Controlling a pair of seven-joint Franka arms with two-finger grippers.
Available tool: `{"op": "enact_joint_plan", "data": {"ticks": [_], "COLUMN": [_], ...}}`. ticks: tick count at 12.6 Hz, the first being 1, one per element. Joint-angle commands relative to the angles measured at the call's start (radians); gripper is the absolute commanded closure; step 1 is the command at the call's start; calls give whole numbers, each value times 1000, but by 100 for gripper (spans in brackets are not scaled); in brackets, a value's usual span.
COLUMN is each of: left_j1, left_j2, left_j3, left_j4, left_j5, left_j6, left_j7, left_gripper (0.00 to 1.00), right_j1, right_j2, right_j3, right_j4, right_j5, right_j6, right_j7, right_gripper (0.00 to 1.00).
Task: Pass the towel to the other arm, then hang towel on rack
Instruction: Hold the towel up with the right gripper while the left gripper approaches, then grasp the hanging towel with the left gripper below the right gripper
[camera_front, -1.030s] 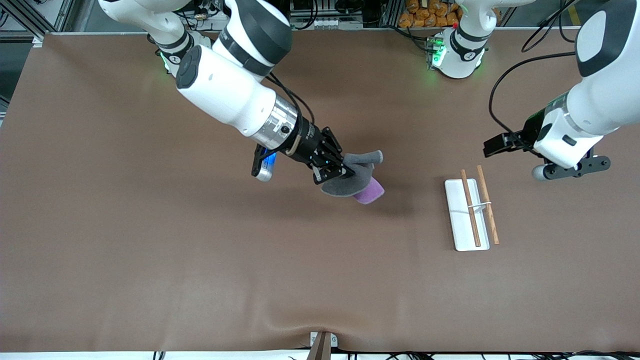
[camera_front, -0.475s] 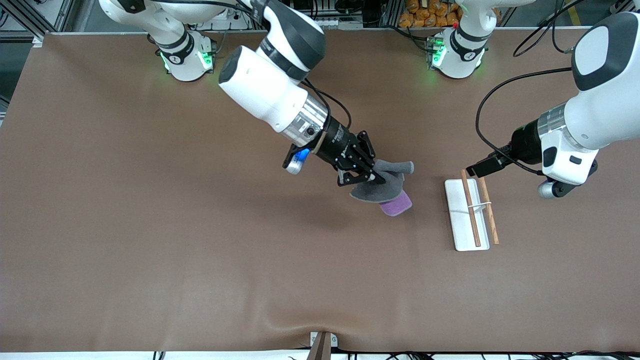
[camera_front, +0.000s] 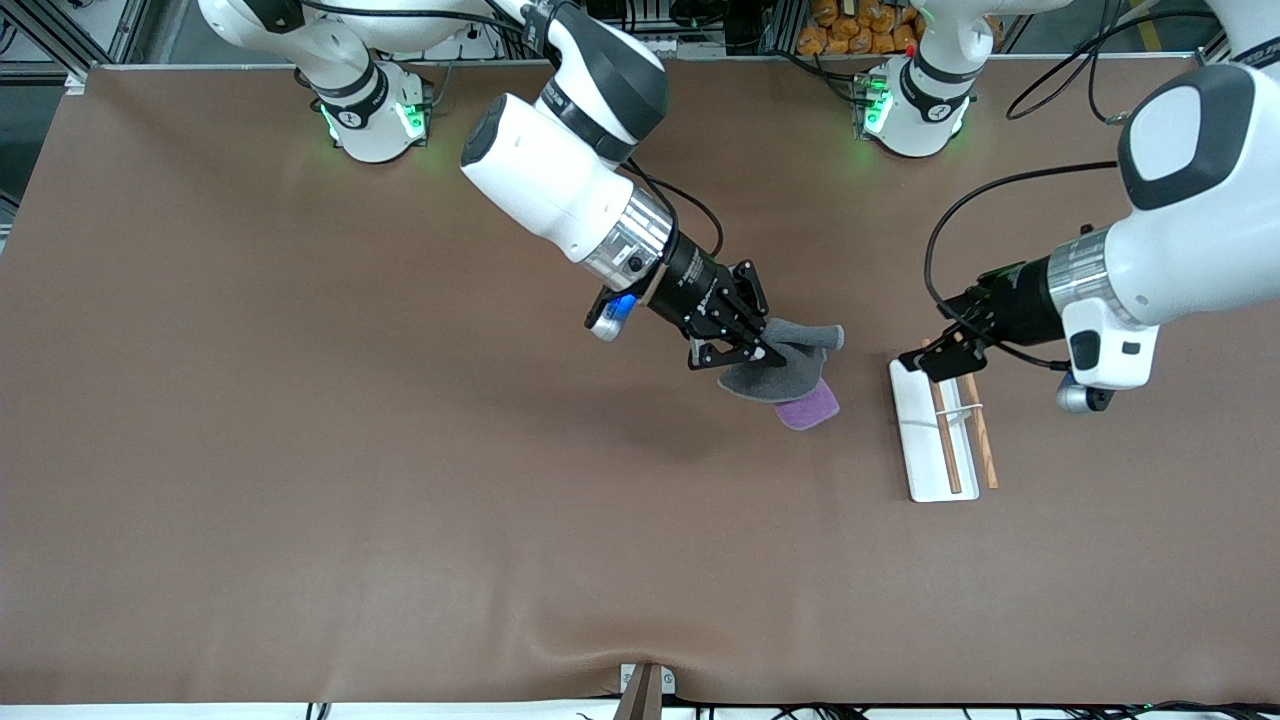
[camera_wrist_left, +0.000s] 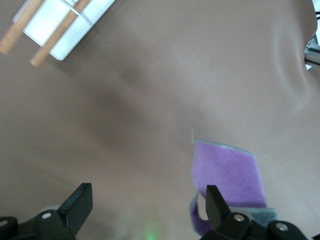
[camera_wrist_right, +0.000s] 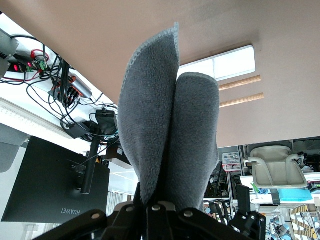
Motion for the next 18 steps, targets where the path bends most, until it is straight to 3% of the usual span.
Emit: {"op": "enact_joint_plan", "data": {"ticks": [1,6,7,12,18], "left_j1": [-8,-37,-45,-30,-22], "left_j2": [41,87,90,126,139], "left_j3": [2,2,2,7,5], "left_j4": [55,64,64,65,56], "left_j5": [-30,-68,-74,-267,-400], "left_j6": [8,49,52,104,189], "left_j7": [-36,-42,-53,-52,127], "left_gripper": [0,1,5,16,15], "right_j1": [21,21,19,13,16], "right_j2": [26,31,31,27,29], "right_j3": [-16,-16,-16,-17,-17], "right_j4": [31,31,31,31,31], "right_j5": [7,5,3,2,0], "right_j6": [40,40,40,40,39], "right_j7": [61,56,56,56,44], "right_gripper": [100,100,100,100,100]}}
